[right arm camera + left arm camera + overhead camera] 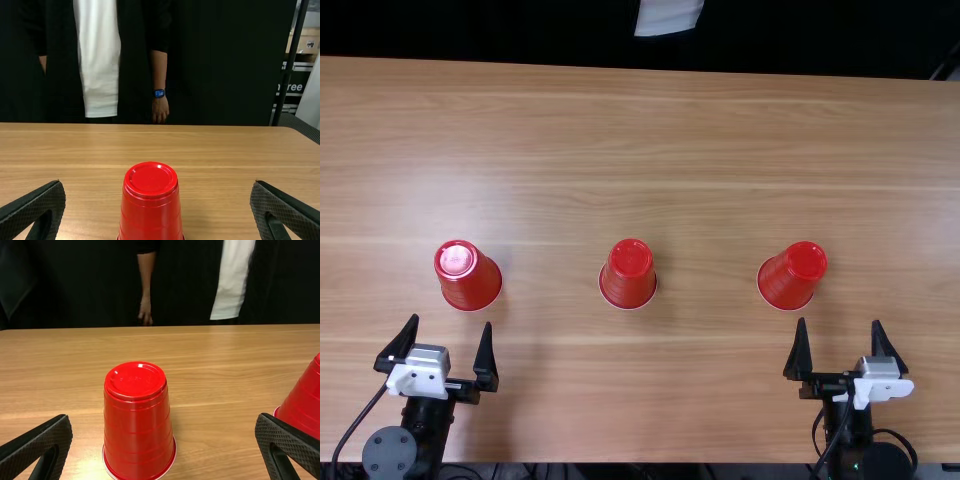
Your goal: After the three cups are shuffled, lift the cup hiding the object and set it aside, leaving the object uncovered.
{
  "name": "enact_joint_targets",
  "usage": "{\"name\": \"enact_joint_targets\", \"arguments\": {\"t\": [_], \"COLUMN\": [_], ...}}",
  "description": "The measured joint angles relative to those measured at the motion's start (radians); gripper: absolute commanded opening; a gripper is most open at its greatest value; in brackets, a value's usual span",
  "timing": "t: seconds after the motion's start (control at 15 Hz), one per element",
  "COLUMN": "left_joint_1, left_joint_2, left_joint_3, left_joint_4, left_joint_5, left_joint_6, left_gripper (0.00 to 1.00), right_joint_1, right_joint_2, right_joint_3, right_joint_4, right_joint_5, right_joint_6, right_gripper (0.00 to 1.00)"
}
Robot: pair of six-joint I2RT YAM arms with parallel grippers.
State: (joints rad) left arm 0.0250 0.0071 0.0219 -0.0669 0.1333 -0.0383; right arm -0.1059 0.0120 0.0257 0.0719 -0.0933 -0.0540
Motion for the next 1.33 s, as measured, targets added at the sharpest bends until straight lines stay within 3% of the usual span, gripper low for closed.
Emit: {"name": "enact_joint_targets", "arguments": {"t": [0.2,0.4,0.87,1.13,1.33], "left_joint_1": [0.001,0.001,0.029,0.029,0.029], "left_joint_2": [0.019,0.206,0.587,0.785,0.936], "left_joint_3": [0.051,0.324,0.916,1.209,1.387], "left_joint_4": [-0.077,-0.274,-0.784,-1.109,-1.246], "left_joint_5": [-0.006,-0.008,-0.076,-0.081,-0.081], "left_joint_6": [-0.002,-0.003,-0.003,-0.003,-0.002], "left_gripper": [1.0,1.0,1.0,1.0,1.0], "right_joint_1": [0.0,0.0,0.0,0.0,0.0], "right_joint_2": [0.0,0.026,0.462,0.727,0.869], "right_joint_3": [0.047,0.225,0.747,1.011,1.151], "right_joint_4": [-0.032,-0.166,-0.629,-0.912,-1.081], "right_joint_5": [0.0,0.0,0.0,-0.003,-0.003], "right_joint_6": [-0.002,-0.005,-0.057,-0.064,-0.064], "right_gripper": [1.0,1.0,1.0,1.0,1.0]}}
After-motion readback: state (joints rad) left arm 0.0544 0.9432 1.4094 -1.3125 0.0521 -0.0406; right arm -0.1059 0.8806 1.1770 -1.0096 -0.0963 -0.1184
